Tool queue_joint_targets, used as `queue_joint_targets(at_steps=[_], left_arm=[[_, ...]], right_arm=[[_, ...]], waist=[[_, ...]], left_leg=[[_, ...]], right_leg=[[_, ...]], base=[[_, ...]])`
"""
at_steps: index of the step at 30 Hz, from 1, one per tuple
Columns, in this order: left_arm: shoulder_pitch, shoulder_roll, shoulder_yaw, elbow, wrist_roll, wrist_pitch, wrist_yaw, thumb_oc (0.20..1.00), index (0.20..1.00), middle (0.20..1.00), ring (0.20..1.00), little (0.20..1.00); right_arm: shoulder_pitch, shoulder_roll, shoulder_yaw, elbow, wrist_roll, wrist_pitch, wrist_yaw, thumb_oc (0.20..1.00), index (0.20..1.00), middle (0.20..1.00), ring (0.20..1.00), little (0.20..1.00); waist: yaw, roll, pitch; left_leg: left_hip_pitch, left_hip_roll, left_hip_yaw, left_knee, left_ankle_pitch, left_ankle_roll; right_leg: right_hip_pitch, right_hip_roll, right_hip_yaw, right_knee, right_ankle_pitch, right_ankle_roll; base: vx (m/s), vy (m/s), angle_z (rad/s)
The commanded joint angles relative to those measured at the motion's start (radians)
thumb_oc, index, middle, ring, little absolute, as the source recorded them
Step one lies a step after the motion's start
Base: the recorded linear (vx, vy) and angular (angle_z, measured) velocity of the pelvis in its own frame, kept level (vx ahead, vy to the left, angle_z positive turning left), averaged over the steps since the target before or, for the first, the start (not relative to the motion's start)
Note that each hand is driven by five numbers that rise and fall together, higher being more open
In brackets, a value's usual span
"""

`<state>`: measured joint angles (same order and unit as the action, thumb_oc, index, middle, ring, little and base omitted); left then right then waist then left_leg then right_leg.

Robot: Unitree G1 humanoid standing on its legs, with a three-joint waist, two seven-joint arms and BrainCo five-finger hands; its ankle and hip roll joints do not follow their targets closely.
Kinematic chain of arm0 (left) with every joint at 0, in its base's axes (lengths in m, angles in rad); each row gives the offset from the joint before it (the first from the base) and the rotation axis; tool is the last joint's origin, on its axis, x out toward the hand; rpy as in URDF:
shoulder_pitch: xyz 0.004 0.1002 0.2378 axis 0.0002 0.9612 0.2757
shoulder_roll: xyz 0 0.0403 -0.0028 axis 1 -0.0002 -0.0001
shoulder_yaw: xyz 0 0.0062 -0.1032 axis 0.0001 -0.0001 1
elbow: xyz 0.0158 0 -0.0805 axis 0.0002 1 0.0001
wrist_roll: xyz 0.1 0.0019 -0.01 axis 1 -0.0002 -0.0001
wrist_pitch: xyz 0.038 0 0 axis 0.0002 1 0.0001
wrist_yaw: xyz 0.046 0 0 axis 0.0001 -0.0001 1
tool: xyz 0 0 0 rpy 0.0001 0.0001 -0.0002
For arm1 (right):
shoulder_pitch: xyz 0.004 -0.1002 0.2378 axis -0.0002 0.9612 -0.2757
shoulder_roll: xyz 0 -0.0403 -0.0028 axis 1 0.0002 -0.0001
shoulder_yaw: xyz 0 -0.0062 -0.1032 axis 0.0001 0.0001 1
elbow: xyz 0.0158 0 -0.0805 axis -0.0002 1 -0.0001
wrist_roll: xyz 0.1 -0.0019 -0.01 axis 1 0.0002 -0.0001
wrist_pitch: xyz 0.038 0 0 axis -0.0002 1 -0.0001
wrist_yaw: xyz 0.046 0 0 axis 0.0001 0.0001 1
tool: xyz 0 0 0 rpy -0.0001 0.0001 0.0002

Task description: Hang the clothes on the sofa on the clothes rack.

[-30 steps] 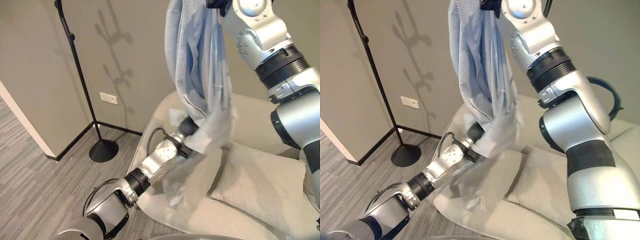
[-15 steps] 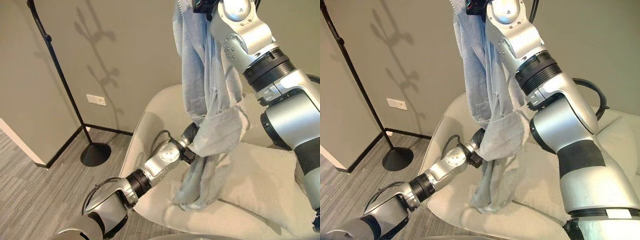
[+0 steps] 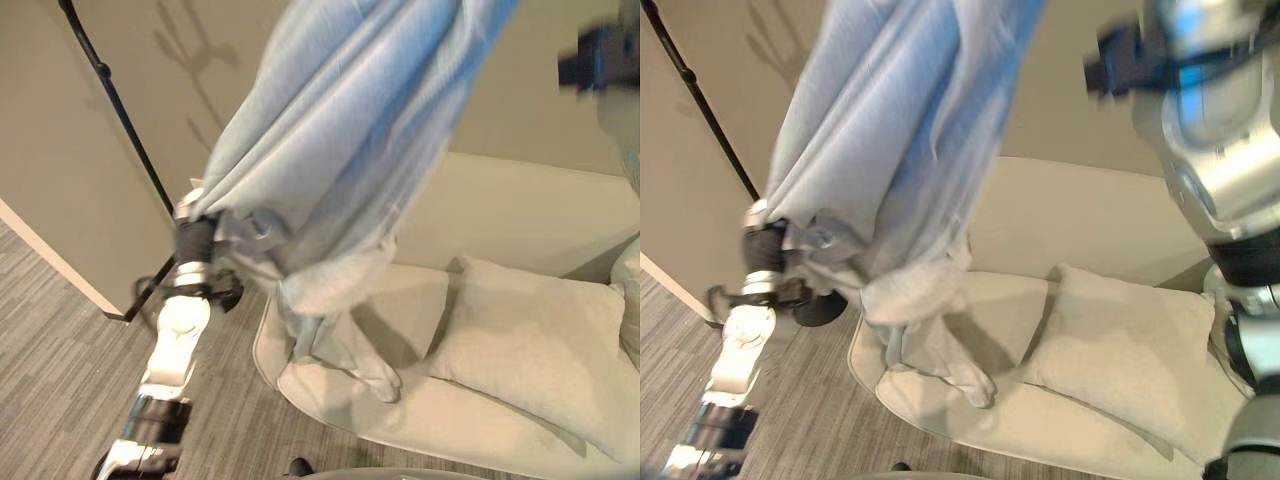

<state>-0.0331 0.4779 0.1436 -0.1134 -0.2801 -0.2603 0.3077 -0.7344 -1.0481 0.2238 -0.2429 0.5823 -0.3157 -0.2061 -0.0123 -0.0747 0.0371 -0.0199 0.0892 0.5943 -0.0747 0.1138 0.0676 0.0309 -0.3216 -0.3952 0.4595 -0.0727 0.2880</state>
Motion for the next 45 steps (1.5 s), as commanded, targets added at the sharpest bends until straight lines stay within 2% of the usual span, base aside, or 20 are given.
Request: queue_joint_targets(at_steps=[1, 4, 8, 10, 16, 17, 20, 23, 26, 28, 31, 32, 33, 35, 36, 39, 40, 43, 44, 45], left_arm=[[0.008, 0.036, 0.075, -0.086, 0.183, -0.056, 0.089, 0.200, 0.200, 0.200, 0.200, 0.200], [0.056, 0.039, 0.170, -0.139, 0.264, -0.047, 0.125, 0.200, 0.200, 0.200, 0.200, 0.200], [0.108, 0.039, 0.205, -0.182, 0.333, -0.035, 0.122, 0.200, 0.200, 0.200, 0.200, 0.200], [0.143, 0.038, 0.192, -0.167, 0.364, -0.035, 0.107, 0.200, 0.200, 0.200, 0.200, 0.200], [0.167, -0.007, 0.096, -0.137, 0.269, -0.041, 0.010, 0.200, 0.200, 0.200, 0.200, 0.200], [0.165, -0.026, 0.051, -0.140, 0.243, -0.045, -0.028, 0.200, 0.200, 0.200, 0.200, 0.200], [0.135, -0.052, -0.027, -0.121, 0.206, -0.048, -0.050, 0.200, 0.200, 0.200, 0.200, 0.200], [0.085, -0.083, -0.121, -0.103, 0.162, -0.052, -0.070, 0.200, 0.200, 0.200, 0.200, 0.200], [0.048, -0.098, -0.198, -0.087, 0.111, -0.044, -0.077, 0.200, 0.200, 0.200, 0.200, 0.200], [0.029, -0.085, -0.236, -0.089, 0.111, -0.038, -0.083, 0.200, 0.200, 0.200, 0.200, 0.200], [0.016, -0.094, -0.293, -0.088, 0.110, -0.042, -0.090, 0.200, 0.200, 0.200, 0.200, 0.200], [-0.019, -0.072, -0.337, -0.073, 0.083, -0.047, -0.111, 0.200, 0.200, 0.200, 0.200, 0.200], [-0.048, -0.052, -0.350, -0.072, 0.095, -0.052, -0.111, 0.200, 0.200, 0.200, 0.200, 0.200], [-0.067, -0.033, -0.356, -0.073, 0.111, -0.055, -0.100, 0.200, 0.200, 0.200, 0.200, 0.200], [-0.104, 0.000, -0.345, -0.082, 0.133, -0.054, -0.064, 0.200, 0.200, 0.200, 0.200, 0.200], [-0.130, 0.002, -0.339, -0.071, 0.163, -0.045, -0.041, 0.200, 0.200, 0.200, 0.200, 0.200], [-0.131, 0.001, -0.339, -0.070, 0.165, -0.046, -0.040, 0.200, 0.200, 0.200, 0.200, 0.200], [-0.138, -0.022, -0.356, -0.052, 0.182, -0.042, -0.040, 0.200, 0.200, 0.200, 0.200, 0.200], [-0.135, -0.043, -0.366, -0.041, 0.182, -0.039, -0.054, 0.200, 0.200, 0.200, 0.200, 0.200], [-0.131, -0.056, -0.371, -0.031, 0.178, -0.038, -0.060, 0.200, 0.200, 0.200, 0.200, 0.200]], right_arm=[[0.060, 0.068, -0.181, 0.003, -0.037, -0.031, 0.032, 0.200, 0.200, 0.200, 0.200, 0.200], [0.209, 0.203, -0.230, -0.111, -0.061, -0.039, 0.067, 0.200, 0.200, 0.200, 0.200, 0.200], [0.399, 0.389, -0.239, -0.266, -0.145, -0.019, 0.088, 0.200, 0.200, 0.200, 0.200, 0.200], [0.495, 0.459, -0.252, -0.310, -0.241, -0.011, 0.068, 0.200, 0.200, 0.200, 0.200, 0.200], [0.664, 0.511, -0.288, -0.304, -0.302, 0.031, 0.033, 0.200, 0.200, 0.200, 0.200, 0.200], [0.686, 0.512, -0.315, -0.287, -0.336, 0.043, 0.017, 0.200, 0.200, 0.200, 0.200, 0.200], [0.694, 0.496, -0.327, -0.275, -0.372, 0.054, 0.010, 0.200, 0.200, 0.200, 0.200, 0.200], [0.708, 0.490, -0.333, -0.255, -0.401, 0.065, -0.009, 0.200, 0.200, 0.200, 0.200, 0.200], [0.719, 0.482, -0.335, -0.231, -0.428, 0.074, -0.045, 0.200, 0.200, 0.200, 0.200, 0.200], [0.737, 0.481, -0.344, -0.234, -0.450, 0.078, -0.059, 0.200, 0.200, 0.200, 0.200, 0.200], [0.770, 0.487, -0.360, -0.257, -0.469, 0.078, -0.065, 0.200, 0.200, 0.200, 0.200, 0.200], [0.795, 0.497, -0.364, -0.259, -0.477, 0.084, -0.053, 0.200, 0.200, 0.200, 0.200, 0.200], [0.797, 0.517, -0.366, -0.260, -0.498, 0.087, -0.052, 0.200, 0.200, 0.200, 0.200, 0.200], [0.783, 0.531, -0.357, -0.251, -0.525, 0.095, -0.066, 0.200, 0.200, 0.200, 0.200, 0.200], [0.725, 0.545, -0.316, -0.234, -0.544, 0.097, -0.084, 0.200, 0.200, 0.200, 0.200, 0.200], [0.733, 0.552, -0.300, -0.236, -0.581, 0.096, -0.083, 0.200, 0.200, 0.200, 0.200, 0.200], [0.734, 0.551, -0.299, -0.238, -0.581, 0.096, -0.082, 0.200, 0.200, 0.200, 0.200, 0.200], [0.767, 0.545, -0.305, -0.262, -0.557, 0.077, -0.063, 0.200, 0.200, 0.200, 0.200, 0.200], [0.782, 0.539, -0.315, -0.268, -0.548, 0.072, -0.058, 0.200, 0.200, 0.200, 0.200, 0.200], [0.784, 0.537, -0.319, -0.268, -0.543, 0.073, -0.060, 0.200, 0.200, 0.200, 0.200, 0.200]], waist=[[0.063, -0.042, -0.042], [0.111, -0.043, -0.017], [0.137, -0.034, -0.009], [0.157, -0.009, 0.025], [0.103, -0.009, 0.051], [0.059, -0.007, 0.032], [0.018, 0.012, 0.005], [-0.026, 0.042, -0.002], [-0.062, 0.046, 0.002], [-0.075, 0.046, 0.012], [-0.086, 0.052, 0.003], [-0.104, 0.042, 0.016], [-0.111, 0.030, 0.018], [-0.111, 0.020, 0.023], [-0.118, 0.013, 0.038], [-0.161, 0.023, 0.048], [-0.158, 0.022, 0.047], [-0.201, 0.031, 0.056], [-0.219, 0.037, 0.060], [-0.229, 0.038, 0.060]], left_leg=[[-0.081, 0.061, -0.059, -0.005, 0.145, -0.187], [-0.134, 0.130, -0.061, -0.001, 0.220, -0.240], [-0.192, 0.183, -0.086, 0.000, 0.307, -0.294], [-0.242, 0.220, -0.113, 0.025, 0.410, -0.323], [-0.206, 0.283, -0.007, 0.129, 0.318, -0.312], [-0.113, 0.312, 0.012, 0.203, 0.188, -0.284], [-0.015, 0.313, -0.064, 0.230, 0.109, -0.282], [0.031, 0.369, -0.160, 0.207, 0.144, -0.307], [0.016, 0.488, -0.136, 0.151, 0.256, -0.328], [-0.024, 0.519, -0.124, 0.127, 0.264, -0.329], [-0.083, 0.490, -0.138, 0.174, 0.143, -0.329], [-0.160, 0.429, -0.141, 0.251, 0.029, -0.315], [-0.172, 0.396, -0.136, 0.276, -0.013, -0.297], [-0.170, 0.364, -0.104, 0.277, -0.031, -0.271], [-0.129, 0.298, -0.038, 0.229, -0.049, -0.214], [-0.020, 0.174, 0.007, 0.098, -0.046, -0.159], [-0.014, 0.169, 0.014, 0.088, -0.042, -0.157], [0.066, 0.072, 0.028, 0.001, -0.046, -0.127], [0.098, 0.033, 0.021, -0.013, -0.071, -0.123], [0.113, 0.016, 0.011, -0.013, -0.094, -0.120]], right_leg=[[0.081, 0.180, 0.021, -0.177, -0.047, -0.128], [0.116, 0.249, 0.035, -0.334, -0.099, -0.168], [0.148, 0.299, 0.033, -0.453, -0.058, -0.193], [0.158, 0.314, -0.004, -0.473, -0.046, -0.207], [0.126, 0.256, -0.083, -0.490, -0.001, -0.207], [0.097, 0.186, -0.123, -0.498, 0.055, -0.192], [0.081, 0.117, -0.141, -0.499, 0.108, -0.151], [0.076, 0.055, -0.159, -0.494, 0.134, -0.110], [0.071, -0.007, -0.165, -0.496, 0.143, -0.073], [0.077, -0.044, -0.152, -0.509, 0.157, -0.048], [0.105, -0.083, -0.133, -0.521, 0.198, -0.031], [0.115, -0.138, -0.109, -0.496, 0.274, -0.026], [0.088, -0.164, -0.097, -0.452, 0.311, -0.027], [0.050, -0.198, -0.097, -0.400, 0.364, -0.027], [-0.034, -0.251, -0.094, -0.263, 0.419, -0.032], [-0.154, -0.176, -0.014, -0.078, 0.368, -0.045], [-0.161, -0.180, -0.007, -0.070, 0.364, -0.045], [-0.260, -0.034, 0.015, -0.052, 0.251, -0.075], [-0.299, 0.052, 0.015, -0.115, 0.214, -0.089], [-0.322, 0.084, 0.020, -0.154, 0.219, -0.090]], base=[[-0.23, -0.145, -0.19], [-0.38, -0.283, -0.03], [-0.19, -0.148, -0.15], [-0.24, -0.043, 0.38], [-0.22, 0.044, 0.57], [-0.14, 0.203, 0.21], [-0.04, 0.442, 0.47], [0.06, 0.468, 0.61], [0.10, 0.511, 0.92], [0.20, 0.501, 0.63], [0.31, 0.442, 0.39], [0.24, 0.456, 0.11], [0.23, 0.461, 0.33], [0.08, 0.364, 0.36], [0.15, 0.622, -0.01], [0.17, 0.549, -0.17], [0.13, 0.347, 0.07], [0.17, 0.334, -0.28], [0.25, 0.244, -0.58], [0.31, 0.160, -0.41]])
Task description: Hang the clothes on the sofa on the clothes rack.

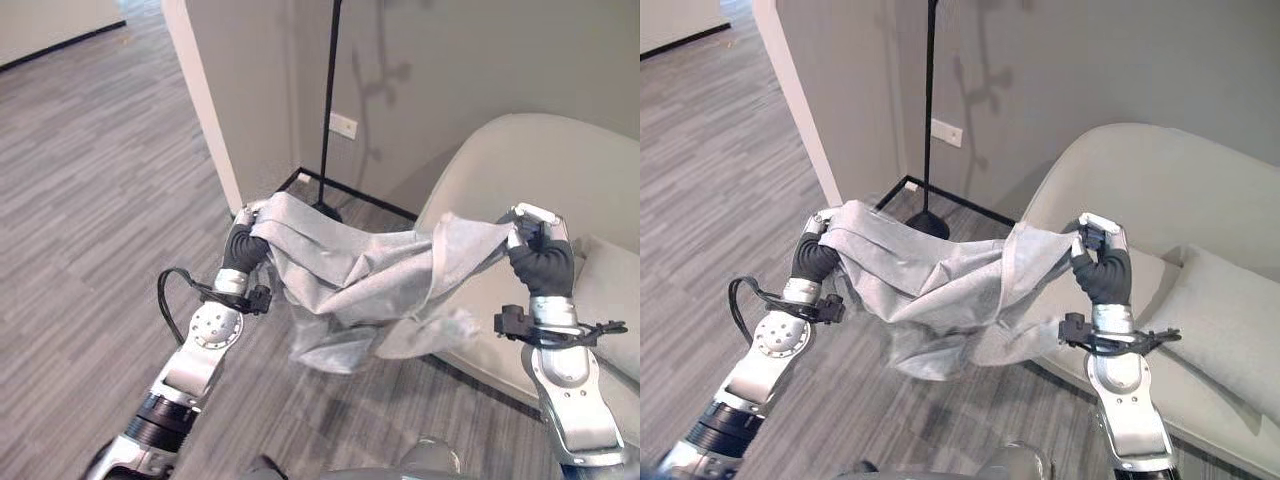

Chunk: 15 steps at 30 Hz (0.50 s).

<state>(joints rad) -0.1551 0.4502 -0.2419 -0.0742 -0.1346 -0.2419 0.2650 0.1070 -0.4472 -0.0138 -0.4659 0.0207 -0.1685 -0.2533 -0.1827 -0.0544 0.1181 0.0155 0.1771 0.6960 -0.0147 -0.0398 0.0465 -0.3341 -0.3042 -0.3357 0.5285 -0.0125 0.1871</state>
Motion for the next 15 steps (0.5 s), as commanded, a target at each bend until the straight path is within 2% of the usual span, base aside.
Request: queue_joint_targets(at_steps=[1, 3, 4, 6, 7, 8, 10, 11, 12, 13, 15], left_arm=[[-0.008, -0.038, 0.011, -0.058, 0.038, -0.054, -0.021, 0.200, 0.200, 0.200, 0.200, 0.200], [-0.013, -0.058, 0.007, -0.033, 0.039, -0.054, -0.023, 0.200, 0.200, 0.200, 0.200, 0.200], [-0.011, -0.069, 0.012, -0.026, 0.046, -0.056, -0.031, 0.200, 0.200, 0.200, 0.200, 0.200], [0.001, -0.083, 0.006, -0.024, 0.044, -0.056, -0.034, 0.200, 0.200, 0.200, 0.200, 0.200], [0.006, -0.099, 0.007, -0.018, 0.027, -0.055, -0.040, 0.200, 0.200, 0.200, 0.200, 0.200], [0.008, -0.120, 0.003, -0.026, 0.006, -0.060, -0.048, 0.200, 0.200, 0.200, 0.200, 0.200], [0.007, -0.129, -0.002, -0.034, -0.016, -0.069, -0.050, 0.200, 0.200, 0.200, 0.200, 0.200], [0.008, -0.127, -0.001, -0.036, -0.026, -0.073, -0.046, 0.200, 0.200, 0.200, 0.200, 0.200], [0.010, -0.128, -0.004, -0.036, -0.034, -0.075, -0.039, 0.200, 0.200, 0.200, 0.200, 0.200], [0.010, -0.129, -0.001, -0.036, -0.038, -0.077, -0.031, 0.200, 0.200, 0.200, 0.200, 0.200], [0.018, -0.136, 0.004, -0.045, -0.038, -0.081, -0.022, 0.200, 0.200, 0.200, 0.200, 0.200]], right_arm=[[-0.056, -0.065, -0.085, -0.047, 0.021, -0.074, -0.015, 0.200, 0.200, 0.200, 0.200, 0.200], [-0.044, -0.069, -0.094, -0.058, 0.016, -0.073, -0.018, 0.200, 0.200, 0.200, 0.200, 0.200], [-0.033, -0.070, -0.097, -0.063, 0.014, -0.073, -0.016, 0.200, 0.200, 0.200, 0.200, 0.200], [-0.025, -0.068, -0.091, -0.069, 0.013, -0.074, -0.015, 0.200, 0.200, 0.200, 0.200, 0.200], [-0.026, -0.067, -0.081, -0.070, 0.023, -0.076, -0.012, 0.200, 0.200, 0.200, 0.200, 0.200], [-0.027, -0.074, -0.082, -0.065, 0.023, -0.079, -0.007, 0.200, 0.200, 0.200, 0.200, 0.200], [-0.036, -0.082, -0.081, -0.043, 0.033, -0.084, -0.005, 0.200, 0.200, 0.200, 0.200, 0.200], [-0.039, -0.086, -0.079, -0.036, 0.035, -0.088, -0.005, 0.200, 0.200, 0.200, 0.200, 0.200], [-0.044, -0.090, -0.069, -0.028, 0.035, -0.087, -0.002, 0.200, 0.200, 0.200, 0.200, 0.200], [-0.047, -0.097, -0.065, -0.023, 0.031, -0.086, 0.002, 0.200, 0.200, 0.200, 0.200, 0.200], [-0.049, -0.116, -0.057, -0.020, 0.014, -0.086, 0.013, 0.200, 0.200, 0.200, 0.200, 0.200]], waist=[[-0.072, 0.018, -0.020], [-0.102, 0.017, -0.017], [-0.106, 0.012, -0.030], [-0.105, 0.008, -0.024], [-0.094, 0.007, -0.026], [-0.067, 0.001, -0.021], [-0.033, -0.025, -0.023], [-0.012, -0.038, -0.020], [0.006, -0.052, -0.018], [0.015, -0.068, -0.019], [0.027, -0.085, -0.019]], left_leg=[[0.094, -0.088, -0.099, -0.073, 0.036, -0.094], [0.128, -0.113, -0.118, -0.073, -0.014, -0.082], [0.144, -0.129, -0.123, -0.073, -0.042, -0.074], [0.168, -0.137, -0.123, -0.071, -0.058, -0.066], [0.169, -0.139, -0.124, -0.027, -0.079, -0.067], [0.129, -0.094, -0.110, 0.191, -0.080, -0.117], [0.061, 0.017, -0.079, 0.398, 0.001, -0.193], [0.015, 0.078, -0.075, 0.518, 0.082, -0.246], [-0.033, 0.131, -0.072, 0.607, 0.138, -0.290], [-0.066, 0.161, -0.055, 0.650, 0.160, -0.296], [-0.132, 0.205, -0.048, 0.699, 0.164, -0.298]], right_leg=[[0.016, 0.088, -0.027, -0.269, 0.172, 0.015], [-0.029, 0.107, 0.025, -0.336, 0.202, 0.025], [0.005, 0.113, 0.043, -0.385, 0.174, 0.015], [0.023, 0.116, 0.043, -0.380, 0.174, 0.005], [0.061, 0.131, 0.039, -0.385, 0.137, -0.016], [0.151, 0.157, -0.003, -0.408, 0.085, -0.053], [0.238, 0.147, -0.052, -0.451, 0.063, -0.075], [0.285, 0.153, -0.078, -0.484, 0.049, -0.092], [0.326, 0.164, -0.092, -0.516, 0.041, -0.109], [0.352, 0.165, -0.102, -0.534, 0.041, -0.118], [0.398, 0.173, -0.095, -0.562, 0.028, -0.126]], base=[[0.30, 0.062, -0.09], [0.35, -0.001, 0.26], [0.35, -0.020, 0.55], [0.21, -0.025, 0.70], [0.34, -0.220, 0.47], [0.47, -0.300, 0.17], [0.41, -0.315, 0.14], [0.33, -0.303, 0.68], [0.31, -0.251, 0.76], [0.29, -0.176, 0.58], [0.25, -0.036, 0.25]])
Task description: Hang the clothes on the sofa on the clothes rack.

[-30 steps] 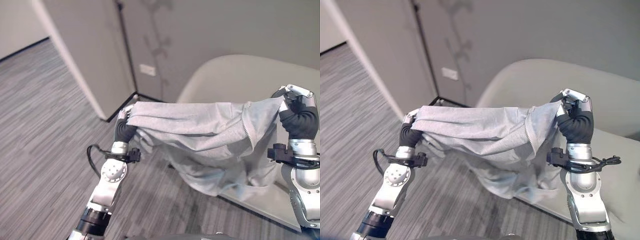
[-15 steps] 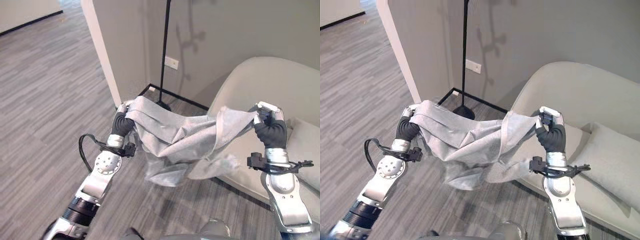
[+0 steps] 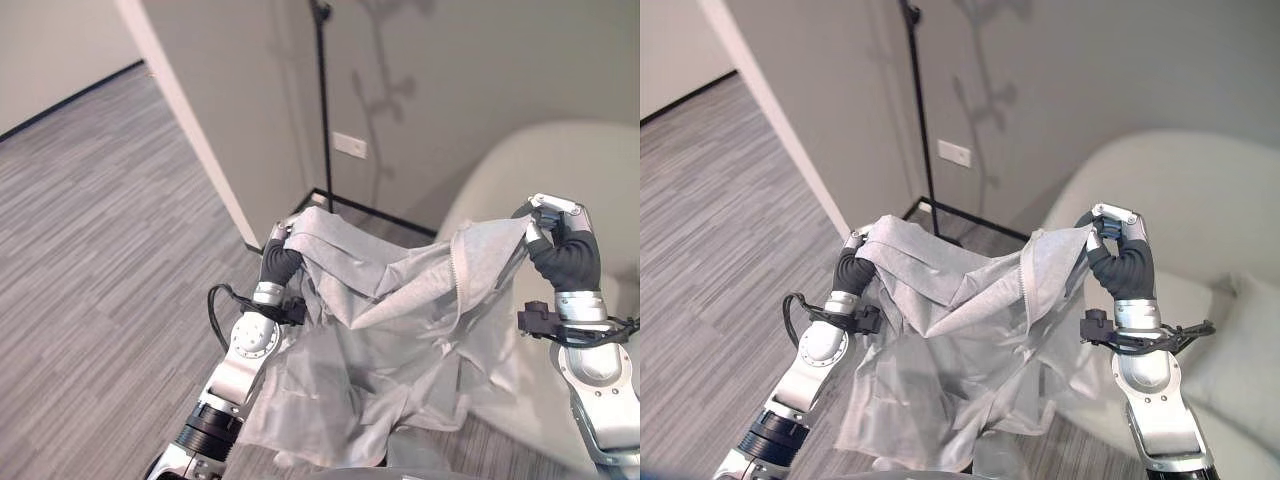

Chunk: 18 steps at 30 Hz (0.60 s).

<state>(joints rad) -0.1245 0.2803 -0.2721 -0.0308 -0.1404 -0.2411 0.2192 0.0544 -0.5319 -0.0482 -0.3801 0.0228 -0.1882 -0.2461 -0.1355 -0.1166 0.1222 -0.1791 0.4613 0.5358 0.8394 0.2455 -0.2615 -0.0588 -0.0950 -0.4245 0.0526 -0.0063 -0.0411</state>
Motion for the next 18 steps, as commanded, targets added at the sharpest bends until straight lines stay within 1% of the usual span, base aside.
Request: queue_joint_targets(at_steps=[1, 2, 3, 4, 5, 6, 7, 8, 9, 10, 11, 13, 14, 15, 16, 17, 18], left_arm=[[-0.010, 0.035, 0.036, -0.095, -0.025, -0.082, 0.027, 0.200, 0.200, 0.200, 0.200, 0.200], [-0.004, 0.035, 0.039, -0.101, -0.020, -0.082, 0.028, 0.200, 0.200, 0.200, 0.200, 0.200], [0.009, 0.038, 0.044, -0.113, -0.008, -0.082, 0.025, 0.200, 0.200, 0.200, 0.200, 0.200], [0.011, 0.038, 0.044, -0.114, -0.008, -0.082, 0.025, 0.200, 0.200, 0.200, 0.200, 0.200], [0.022, 0.038, 0.047, -0.125, 0.002, -0.081, 0.030, 0.200, 0.200, 0.200, 0.200, 0.200], [0.023, 0.066, 0.084, -0.142, 0.114, -0.079, 0.116, 0.200, 0.200, 0.200, 0.200, 0.200], [0.021, 0.077, 0.097, -0.149, 0.143, -0.077, 0.134, 0.200, 0.200, 0.200, 0.200, 0.200], [0.021, 0.077, 0.096, -0.150, 0.144, -0.076, 0.136, 0.200, 0.200, 0.200, 0.200, 0.200], [0.017, 0.083, 0.101, -0.161, 0.156, -0.083, 0.136, 0.200, 0.200, 0.200, 0.200, 0.200], [-0.010, 0.119, 0.121, -0.164, 0.203, -0.080, 0.176, 0.200, 0.200, 0.200, 0.200, 0.200], [-0.058, 0.151, 0.123, -0.171, 0.245, -0.070, 0.217, 0.200, 0.200, 0.200, 0.200, 0.200], [-0.064, 0.152, 0.119, -0.167, 0.248, -0.070, 0.220, 0.200, 0.200, 0.200, 0.200, 0.200], [-0.115, 0.198, 0.129, -0.167, 0.315, -0.059, 0.236, 0.200, 0.200, 0.200, 0.200, 0.200], [-0.178, 0.252, 0.121, -0.181, 0.371, -0.053, 0.265, 0.200, 0.200, 0.200, 0.200, 0.200], [-0.211, 0.259, 0.102, -0.189, 0.378, -0.052, 0.279, 0.200, 0.200, 0.200, 0.200, 0.200], [-0.236, 0.249, 0.088, -0.175, 0.378, -0.042, 0.285, 0.200, 0.200, 0.200, 0.200, 0.200], [-0.253, 0.238, 0.078, -0.162, 0.386, -0.038, 0.284, 0.200, 0.200, 0.200, 0.200, 0.200]], right_arm=[[0.006, -0.042, -0.018, -0.105, 0.009, -0.065, 0.015, 0.200, 0.200, 0.200, 0.200, 0.200], [0.007, -0.052, -0.018, -0.102, 0.008, -0.064, 0.022, 0.200, 0.200, 0.200, 0.200, 0.200], [0.012, -0.066, -0.016, -0.101, -0.001, -0.064, 0.032, 0.200, 0.200, 0.200, 0.200, 0.200], [0.013, -0.067, -0.016, -0.101, -0.001, -0.064, 0.032, 0.200, 0.200, 0.200, 0.200, 0.200], [0.017, -0.079, -0.013, -0.093, -0.006, -0.067, 0.041, 0.200, 0.200, 0.200, 0.200, 0.200], [0.001, -0.095, 0.002, -0.074, -0.019, -0.075, 0.027, 0.200, 0.200, 0.200, 0.200, 0.200], [0.008, -0.091, -0.013, -0.072, -0.025, -0.073, 0.011, 0.200, 0.200, 0.200, 0.200, 0.200], [0.009, -0.090, -0.013, -0.074, -0.025, -0.073, 0.010, 0.200, 0.200, 0.200, 0.200, 0.200], [0.007, -0.087, -0.017, -0.070, -0.027, -0.073, 0.010, 0.200, 0.200, 0.200, 0.200, 0.200], [0.016, -0.090, -0.079, -0.043, -0.091, -0.046, -0.054, 0.200, 0.200, 0.200, 0.200, 0.200], [0.015, -0.080, -0.139, -0.019, -0.151, -0.010, -0.131, 0.200, 0.200, 0.200, 0.200, 0.200], [0.014, -0.077, -0.141, -0.020, -0.154, -0.008, -0.134, 0.200, 0.200, 0.200, 0.200, 0.200], [-0.015, -0.066, -0.197, 0.015, -0.216, 0.025, -0.200, 0.200, 0.200, 0.200, 0.200, 0.200], [-0.161, -0.081, -0.201, 0.074, -0.312, 0.083, -0.323, 0.200, 0.200, 0.200, 0.200, 0.200], [-0.249, -0.083, -0.186, 0.118, -0.355, 0.126, -0.387, 0.200, 0.200, 0.200, 0.200, 0.200], [-0.296, -0.087, -0.173, 0.160, -0.363, 0.153, -0.428, 0.200, 0.200, 0.200, 0.200, 0.200], [-0.327, -0.089, -0.167, 0.182, -0.363, 0.166, -0.448, 0.200, 0.200, 0.200, 0.200, 0.200]], waist=[[-0.018, -0.026, -0.025], [-0.020, -0.027, -0.030], [-0.024, -0.023, -0.038], [-0.024, -0.024, -0.038], [-0.028, -0.011, -0.049], [-0.006, 0.034, -0.085], [-0.003, 0.045, -0.091], [-0.004, 0.045, -0.090], [-0.006, 0.059, -0.095], [-0.016, 0.079, -0.103], [-0.016, 0.079, -0.111], [-0.015, 0.073, -0.113], [-0.024, 0.074, -0.116], [-0.023, 0.085, -0.119], [-0.029, 0.107, -0.104], [-0.042, 0.114, -0.085], [-0.051, 0.117, -0.080]], left_leg=[[0.044, -0.056, 0.114, -0.193, -0.121, 0.013], [0.038, -0.047, 0.113, -0.230, -0.120, 0.016], [0.054, -0.037, 0.117, -0.310, -0.122, 0.022], [0.057, -0.041, 0.120, -0.315, -0.120, 0.022], [0.081, -0.019, 0.110, -0.493, -0.113, 0.044], [0.137, 0.069, -0.089, -0.871, 0.111, 0.027], [0.137, 0.069, -0.136, -0.880, 0.120, 0.018], [0.138, 0.069, -0.138, -0.880, 0.120, 0.018], [0.142, 0.057, -0.135, -0.876, 0.074, 0.022], [0.113, 0.037, -0.079, -0.838, 0.021, 0.015], [0.077, -0.017, -0.073, -0.794, -0.025, 0.038], [0.070, -0.024, -0.073, -0.788, -0.031, 0.043], [0.077, -0.105, -0.052, -0.805, -0.068, 0.097], [0.159, -0.232, 0.001, -0.879, -0.133, 0.172], [0.203, -0.296, 0.012, -0.910, -0.153, 0.221], [0.225, -0.327, 0.019, -0.925, -0.169, 0.248], [0.240, -0.350, 0.018, -0.927, -0.186, 0.264]], right_leg=[[0.134, -0.032, -0.007, -0.086, 0.012, 0.104], [0.139, -0.033, -0.003, -0.083, 0.006, 0.105], [0.144, -0.033, 0.006, -0.079, -0.005, 0.113], [0.145, -0.035, 0.007, -0.078, -0.005, 0.114], [0.147, -0.052, 0.012, -0.065, -0.021, 0.132], [0.145, -0.093, 0.100, 0.003, -0.079, 0.173], [0.162, -0.098, 0.122, 0.008, -0.094, 0.184], [0.164, -0.098, 0.121, 0.009, -0.095, 0.184], [0.180, -0.104, 0.125, 0.012, -0.102, 0.189], [0.221, -0.135, 0.125, 0.016, -0.110, 0.194], [0.234, -0.186, 0.133, 0.034, -0.057, 0.210], [0.230, -0.195, 0.133, 0.035, -0.055, 0.214], [0.189, -0.254, 0.147, 0.135, 0.035, 0.220], [0.076, -0.339, 0.137, 0.352, 0.194, 0.251], [0.010, -0.344, 0.122, 0.518, 0.231, 0.269], [-0.048, -0.314, 0.138, 0.630, 0.189, 0.269], [-0.082, -0.284, 0.148, 0.683, 0.160, 0.271]], base=[[0.23, 0.062, 0.10], [0.27, 0.118, -0.04], [0.18, 0.090, -0.15], [0.28, 0.240, -0.45], [0.83, 0.856, -1.02], [1.03, 0.967, -1.31], [0.86, 0.784, -1.26], [0.31, 0.183, -0.74], [0.38, 0.336, -0.46], [0.64, 0.630, -0.06], [0.53, 0.570, 0.29], [0.24, 0.342, 0.44], [0.48, 0.892, 0.34], [0.62, 1.299, 0.09], [0.44, 1.142, -0.68], [0.24, 0.742, -0.30], [0.21, 0.520, -0.04]])
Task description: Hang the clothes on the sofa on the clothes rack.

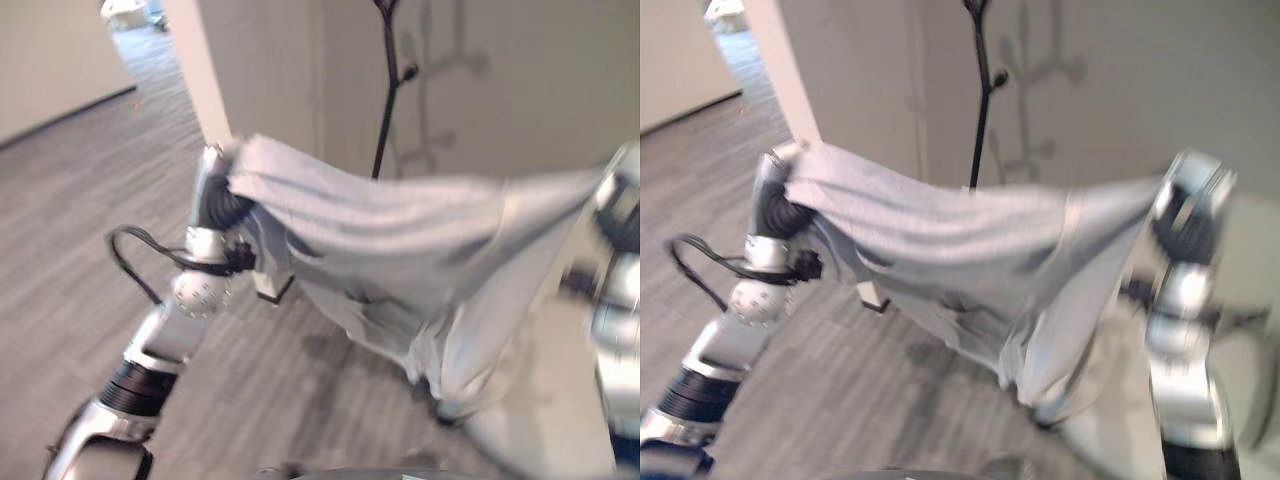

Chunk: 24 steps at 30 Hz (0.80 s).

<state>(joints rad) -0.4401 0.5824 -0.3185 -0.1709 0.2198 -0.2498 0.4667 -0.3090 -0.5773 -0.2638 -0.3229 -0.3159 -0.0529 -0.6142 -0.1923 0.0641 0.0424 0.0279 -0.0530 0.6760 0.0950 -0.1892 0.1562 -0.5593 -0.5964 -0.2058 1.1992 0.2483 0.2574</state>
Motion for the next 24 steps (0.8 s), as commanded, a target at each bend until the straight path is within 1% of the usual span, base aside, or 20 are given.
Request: queue_joint_targets(at_steps=[1, 2, 3, 4, 5, 6, 7, 8, 9, 10, 11, 12, 14, 15, 18, 19, 20, 21, 22, 24], left_arm=[[0.029, -0.070, 0.096, 0.004, 0.047, -0.022, 0.024, 0.200, 0.200, 0.200, 0.200, 0.200], [-0.025, -0.065, 0.064, 0.037, 0.077, -0.026, 0.003, 0.200, 0.200, 0.200, 0.200, 0.200], [-0.067, -0.076, 0.053, 0.071, 0.080, -0.025, 0.003, 0.200, 0.200, 0.200, 0.200, 0.200], [-0.091, -0.086, 0.051, 0.092, 0.084, -0.023, 0.000, 0.200, 0.200, 0.200, 0.200, 0.200], [-0.103, -0.092, 0.051, 0.103, 0.089, -0.021, -0.005, 0.200, 0.200, 0.200, 0.200, 0.200], [-0.120, -0.110, 0.061, 0.124, 0.091, -0.018, -0.015, 0.200, 0.200, 0.200, 0.200, 0.200], [-0.125, -0.117, 0.067, 0.134, 0.093, -0.017, -0.016, 0.200, 0.200, 0.200, 0.200, 0.200], [-0.134, -0.128, 0.078, 0.147, 0.092, -0.013, -0.011, 0.200, 0.200, 0.200, 0.200, 0.200], [-0.138, -0.132, 0.082, 0.154, 0.090, -0.013, -0.009, 0.200, 0.200, 0.200, 0.200, 0.200], [-0.136, -0.135, 0.088, 0.161, 0.090, -0.012, -0.008, 0.200, 0.200, 0.200, 0.200, 0.200], [-0.134, -0.136, 0.092, 0.163, 0.092, -0.012, -0.008, 0.200, 0.200, 0.200, 0.200, 0.200], [-0.127, -0.140, 0.095, 0.172, 0.090, -0.009, -0.007, 0.200, 0.200, 0.200, 0.200, 0.200], [-0.114, -0.143, 0.096, 0.187, 0.084, -0.006, -0.007, 0.200, 0.200, 0.200, 0.200, 0.200], [-0.101, -0.142, 0.101, 0.191, 0.086, -0.006, -0.011, 0.200, 0.200, 0.200, 0.200, 0.200], [-0.096, -0.141, 0.099, 0.197, 0.081, -0.006, -0.005, 0.200, 0.200, 0.200, 0.200, 0.200], [-0.095, -0.139, 0.103, 0.199, 0.086, -0.005, -0.002, 0.200, 0.200, 0.200, 0.200, 0.200], [-0.077, -0.138, 0.108, 0.184, 0.088, -0.004, -0.007, 0.200, 0.200, 0.200, 0.200, 0.200], [-0.062, -0.142, 0.115, 0.171, 0.077, -0.002, -0.007, 0.200, 0.200, 0.200, 0.200, 0.200], [-0.052, -0.144, 0.121, 0.168, 0.069, -0.005, -0.007, 0.200, 0.200, 0.200, 0.200, 0.200], [-0.045, -0.145, 0.133, 0.165, 0.050, -0.008, -0.008, 0.200, 0.200, 0.200, 0.200, 0.200]], right_arm=[[-0.004, -0.048, 0.047, 0.145, 0.014, 0.035, -0.095, 0.200, 0.200, 0.200, 0.200, 0.200], [-0.065, -0.086, 0.056, 0.166, 0.009, 0.042, -0.109, 0.200, 0.200, 0.200, 0.200, 0.200], [-0.119, -0.104, 0.081, 0.185, 0.014, 0.038, -0.114, 0.200, 0.200, 0.200, 0.200, 0.200], [-0.143, -0.112, 0.097, 0.195, 0.008, 0.041, -0.111, 0.200, 0.200, 0.200, 0.200, 0.200], [-0.156, -0.117, 0.105, 0.193, 0.000, 0.044, -0.103, 0.200, 0.200, 0.200, 0.200, 0.200], [-0.167, -0.118, 0.121, 0.191, -0.019, 0.049, -0.085, 0.200, 0.200, 0.200, 0.200, 0.200], [-0.171, -0.120, 0.128, 0.189, -0.030, 0.052, -0.075, 0.200, 0.200, 0.200, 0.200, 0.200], [-0.169, -0.121, 0.136, 0.186, -0.043, 0.056, -0.061, 0.200, 0.200, 0.200, 0.200, 0.200], [-0.166, -0.123, 0.135, 0.186, -0.049, 0.061, -0.057, 0.200, 0.200, 0.200, 0.200, 0.200], [-0.160, -0.122, 0.130, 0.185, -0.054, 0.067, -0.054, 0.200, 0.200, 0.200, 0.200, 0.200], [-0.154, -0.121, 0.124, 0.187, -0.055, 0.069, -0.054, 0.200, 0.200, 0.200, 0.200, 0.200], [-0.143, -0.115, 0.113, 0.186, -0.055, 0.074, -0.055, 0.200, 0.200, 0.200, 0.200, 0.200], [-0.109, -0.105, 0.090, 0.176, -0.067, 0.086, -0.055, 0.200, 0.200, 0.200, 0.200, 0.200], [-0.070, -0.100, 0.060, 0.167, -0.083, 0.095, -0.055, 0.200, 0.200, 0.200, 0.200, 0.200], [-0.044, -0.098, 0.037, 0.151, -0.091, 0.100, -0.060, 0.200, 0.200, 0.200, 0.200, 0.200], [-0.040, -0.102, 0.033, 0.147, -0.096, 0.096, -0.058, 0.200, 0.200, 0.200, 0.200, 0.200], [-0.011, -0.101, 0.019, 0.127, -0.102, 0.084, -0.041, 0.200, 0.200, 0.200, 0.200, 0.200], [0.005, -0.097, 0.009, 0.114, -0.098, 0.079, -0.038, 0.200, 0.200, 0.200, 0.200, 0.200], [0.013, -0.098, 0.002, 0.108, -0.096, 0.075, -0.035, 0.200, 0.200, 0.200, 0.200, 0.200], [0.022, -0.108, -0.010, 0.104, -0.086, 0.063, -0.029, 0.200, 0.200, 0.200, 0.200, 0.200]], waist=[[-0.009, -0.065, -0.003], [-0.008, -0.078, -0.018], [0.001, -0.079, -0.025], [0.008, -0.074, -0.032], [0.012, -0.070, -0.039], [0.016, -0.063, -0.049], [0.013, -0.058, -0.051], [0.000, -0.054, -0.042], [-0.009, -0.055, -0.035], [-0.015, -0.056, -0.028], [-0.019, -0.059, -0.025], [-0.022, -0.063, -0.021], [-0.025, -0.072, -0.014], [-0.023, -0.074, -0.012], [-0.018, -0.076, -0.016], [-0.015, -0.080, -0.023], [-0.001, -0.094, -0.042], [0.003, -0.094, -0.042], [0.007, -0.096, -0.036], [0.016, -0.102, -0.037]], left_leg=[[0.047, 0.121, -0.124, -0.182, 0.227, -0.138], [0.039, 0.085, -0.127, -0.182, 0.228, -0.148], [0.035, 0.087, -0.119, -0.182, 0.232, -0.166], [0.037, 0.095, -0.110, -0.182, 0.235, -0.181], [0.046, 0.097, -0.105, -0.182, 0.231, -0.186], [0.060, 0.099, -0.105, -0.182, 0.214, -0.193], [0.068, 0.103, -0.106, -0.182, 0.203, -0.195], [0.089, 0.110, -0.108, -0.182, 0.181, -0.199], [0.105, 0.116, -0.099, -0.182, 0.171, -0.199], [0.119, 0.110, -0.108, -0.182, 0.154, -0.197], [0.130, 0.112, -0.100, -0.182, 0.150, -0.199], [0.150, 0.107, -0.107, -0.182, 0.134, -0.199], [0.182, 0.100, -0.110, -0.182, 0.121, -0.198], [0.204, 0.100, -0.111, -0.182, 0.115, -0.201], [0.223, 0.096, -0.113, -0.182, 0.114, -0.201], [0.228, 0.090, -0.112, -0.182, 0.107, -0.202], [0.245, 0.085, -0.118, -0.181, 0.091, -0.212], [0.247, 0.087, -0.123, -0.173, 0.095, -0.220], [0.238, 0.096, -0.126, -0.149, 0.101, -0.227], [0.214, 0.128, -0.128, -0.085, 0.109, -0.249]], right_leg=[[0.396, 0.291, -0.095, -0.462, -0.124, -0.022], [0.403, 0.382, -0.128, -0.575, -0.184, -0.039], [0.421, 0.422, -0.150, -0.705, -0.250, -0.082], [0.435, 0.444, -0.168, -0.798, -0.284, -0.121], [0.438, 0.452, -0.175, -0.860, -0.299, -0.137], [0.431, 0.446, -0.188, -0.950, -0.282, -0.137], [0.420, 0.434, -0.191, -0.982, -0.251, -0.123], [0.375, 0.387, -0.184, -1.003, -0.170, -0.084], [0.346, 0.346, -0.189, -1.023, -0.118, -0.065], [0.343, 0.317, -0.176, -1.053, -0.085, -0.039], [0.334, 0.295, -0.182, -1.075, -0.068, -0.036], [0.344, 0.275, -0.169, -1.112, -0.043, -0.019], [0.373, 0.243, -0.148, -1.159, -0.014, -0.006], [0.389, 0.213, -0.122, -1.164, 0.003, -0.001], [0.405, 0.196, -0.112, -1.142, 0.017, -0.001], [0.418, 0.198, -0.114, -1.148, 0.009, 0.000], [0.450, 0.207, -0.135, -1.175, 0.000, 0.002], [0.461, 0.216, -0.144, -1.180, -0.002, 0.002], [0.472, 0.224, -0.148, -1.187, -0.007, -0.001], [0.507, 0.240, -0.168, -1.218, -0.022, -0.006]], base=[[0.26, 0.451, 0.70], [0.25, 0.329, 0.24], [0.17, 0.100, 0.22], [0.12, -0.038, 0.42], [0.16, -0.054, 0.43], [0.16, -0.023, 0.20], [0.24, -0.058, -0.14], [0.24, -0.104, 0.05], [0.25, -0.069, 0.87], [0.20, -0.095, 0.97], [0.23, -0.073, 0.67], [0.25, -0.136, 0.14], [0.28, -0.159, 0.68], [0.31, -0.227, 0.56], [0.20, -0.143, -0.34], [0.25, -0.236, -0.83], [0.31, -0.313, -0.74], [0.27, -0.323, -0.95], [0.12, -0.226, -0.66], [0.07, -0.183, -0.44]])
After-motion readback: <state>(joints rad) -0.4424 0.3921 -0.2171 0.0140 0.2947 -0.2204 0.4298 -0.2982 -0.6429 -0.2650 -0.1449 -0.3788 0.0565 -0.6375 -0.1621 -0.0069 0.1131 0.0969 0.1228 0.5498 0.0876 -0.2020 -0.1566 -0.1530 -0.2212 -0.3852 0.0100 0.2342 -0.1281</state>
